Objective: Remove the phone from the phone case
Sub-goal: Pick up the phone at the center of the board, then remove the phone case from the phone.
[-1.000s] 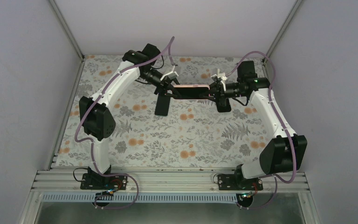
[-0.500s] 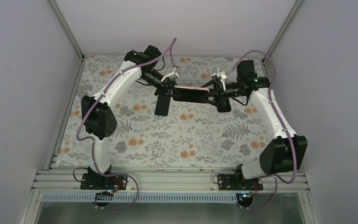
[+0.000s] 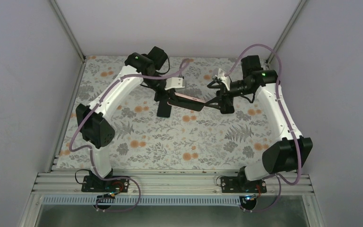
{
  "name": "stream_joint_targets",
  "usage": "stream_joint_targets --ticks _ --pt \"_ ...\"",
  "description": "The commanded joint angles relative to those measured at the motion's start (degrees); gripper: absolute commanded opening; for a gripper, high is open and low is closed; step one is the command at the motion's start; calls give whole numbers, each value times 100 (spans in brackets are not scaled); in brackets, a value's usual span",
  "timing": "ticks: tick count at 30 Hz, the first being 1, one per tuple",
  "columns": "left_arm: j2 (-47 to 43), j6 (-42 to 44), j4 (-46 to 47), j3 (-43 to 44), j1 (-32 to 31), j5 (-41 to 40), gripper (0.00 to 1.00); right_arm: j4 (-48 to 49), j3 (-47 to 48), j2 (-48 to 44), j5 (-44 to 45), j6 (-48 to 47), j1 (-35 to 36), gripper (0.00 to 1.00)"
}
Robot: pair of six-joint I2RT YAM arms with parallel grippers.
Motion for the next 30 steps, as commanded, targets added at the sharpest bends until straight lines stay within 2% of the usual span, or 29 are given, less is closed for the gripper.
stream_joint_targets --ticks 1,11,30 --pt "-612 -200 26 25 -358 -1261 2 -636 22 276 404 -525 34 100" --pt "-937 -497 26 -367 -854 -2262 2 -556 -205 663 599 -628 216 97" --pt "-798 -599 34 -97 -1017 -2247 2 61 -804 573 489 -491 315 92"
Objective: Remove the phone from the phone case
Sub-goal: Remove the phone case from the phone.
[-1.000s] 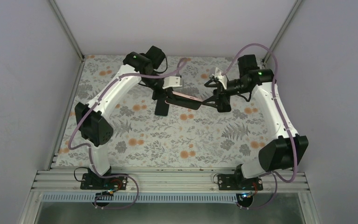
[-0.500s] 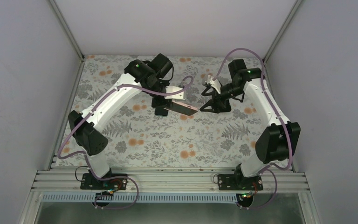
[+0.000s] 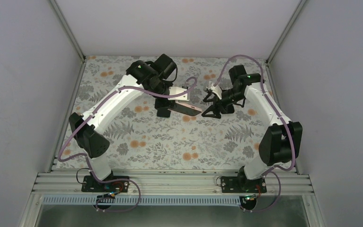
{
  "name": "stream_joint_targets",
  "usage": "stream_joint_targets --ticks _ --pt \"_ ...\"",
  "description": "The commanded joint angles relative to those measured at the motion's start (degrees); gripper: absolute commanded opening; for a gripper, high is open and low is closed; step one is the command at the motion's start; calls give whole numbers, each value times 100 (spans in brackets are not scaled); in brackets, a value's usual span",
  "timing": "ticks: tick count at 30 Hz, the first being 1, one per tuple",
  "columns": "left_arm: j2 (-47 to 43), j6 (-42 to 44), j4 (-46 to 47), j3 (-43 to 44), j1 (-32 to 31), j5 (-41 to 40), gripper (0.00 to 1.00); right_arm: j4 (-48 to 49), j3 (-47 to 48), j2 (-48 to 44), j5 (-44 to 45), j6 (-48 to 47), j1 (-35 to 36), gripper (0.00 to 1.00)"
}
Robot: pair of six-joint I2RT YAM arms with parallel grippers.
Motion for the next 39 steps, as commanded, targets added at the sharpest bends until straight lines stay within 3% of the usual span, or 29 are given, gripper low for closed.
stream_joint_targets --ticks 1,18,31,39 --pt "36 -59 124 264 -10 117 2 209 -54 -91 -136 -14 53 92" --pt "-134 -89 125 -47 -157 81 2 648 169 80 82 277 54 88" --pt "-469 -498 121 -457 -1017 -394 2 -14 1514 1044 545 87 49 87" --pt "-554 -525 113 -589 -1146 -478 2 -105 1882 1541 724 14 55 87"
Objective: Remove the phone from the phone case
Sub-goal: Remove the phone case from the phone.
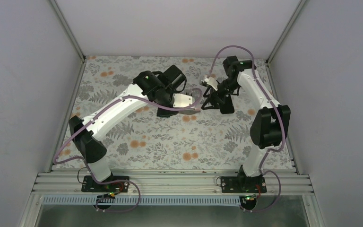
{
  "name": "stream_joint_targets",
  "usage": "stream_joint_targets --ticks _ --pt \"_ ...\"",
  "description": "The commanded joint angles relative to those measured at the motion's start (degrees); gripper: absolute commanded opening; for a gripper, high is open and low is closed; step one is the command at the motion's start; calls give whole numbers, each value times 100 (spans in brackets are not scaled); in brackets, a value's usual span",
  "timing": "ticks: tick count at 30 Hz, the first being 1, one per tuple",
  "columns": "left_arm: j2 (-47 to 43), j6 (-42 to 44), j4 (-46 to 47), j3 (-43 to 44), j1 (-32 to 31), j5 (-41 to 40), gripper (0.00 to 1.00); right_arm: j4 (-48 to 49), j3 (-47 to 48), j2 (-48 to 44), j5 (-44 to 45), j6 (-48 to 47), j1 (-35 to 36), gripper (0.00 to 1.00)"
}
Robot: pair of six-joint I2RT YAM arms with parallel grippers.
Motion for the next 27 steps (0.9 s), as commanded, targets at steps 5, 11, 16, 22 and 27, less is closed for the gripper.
stream_joint_targets --ticks 5,11,16,22,27 --pt "-251 287 -387 -110 -476 984 2 755 602 468 73 118 -16 86" --pt "-261 326 -389 -146 -484 801 2 692 724 512 54 113 -21 86" --pt "-329 425 -328 -184 -332 697 2 579 25 29 35 -169 -28 87" --pt "-294 745 -127 -61 463 1253 2 623 -1013 -757 -270 -346 93 88" --pt "-60 739 -74 55 573 1228 2 905 -1346 -1077 -99 -8 378 88"
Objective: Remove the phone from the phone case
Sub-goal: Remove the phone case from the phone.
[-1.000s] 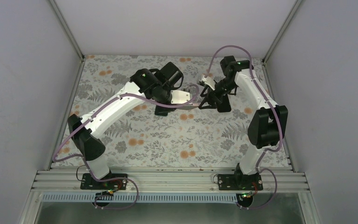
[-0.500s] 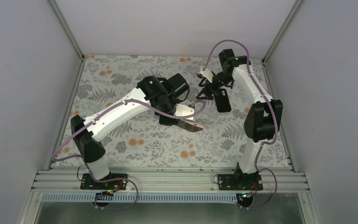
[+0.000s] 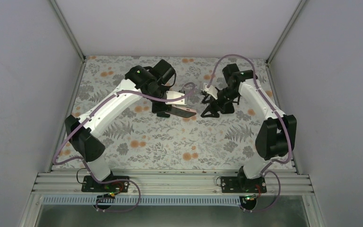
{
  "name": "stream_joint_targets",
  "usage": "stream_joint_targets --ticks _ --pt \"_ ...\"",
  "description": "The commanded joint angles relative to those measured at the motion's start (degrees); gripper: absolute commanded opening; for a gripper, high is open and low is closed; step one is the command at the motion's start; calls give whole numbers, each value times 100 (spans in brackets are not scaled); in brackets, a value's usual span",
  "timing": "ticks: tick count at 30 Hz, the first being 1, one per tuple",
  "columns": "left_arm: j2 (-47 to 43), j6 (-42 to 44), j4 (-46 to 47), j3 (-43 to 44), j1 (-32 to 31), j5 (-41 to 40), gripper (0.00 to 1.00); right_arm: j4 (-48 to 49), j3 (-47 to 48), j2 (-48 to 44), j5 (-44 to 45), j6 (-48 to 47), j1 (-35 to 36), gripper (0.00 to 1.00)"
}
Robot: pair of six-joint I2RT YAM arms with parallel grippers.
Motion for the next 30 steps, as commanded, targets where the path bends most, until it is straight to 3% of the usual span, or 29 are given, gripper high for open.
stream_joint_targets --ticks 1,9,16,30 --pt "66 134 224 284 -26 352 2 452 -285 -393 22 304 291 88" --pt "210 149 79 630 -35 458 2 1097 -457 -457 752 749 453 87" --pt "231 168 55 642 -35 413 2 1191 -637 -642 864 685 440 86" --pt "-17 116 167 323 -34 335 2 1182 -407 -579 195 603 290 84"
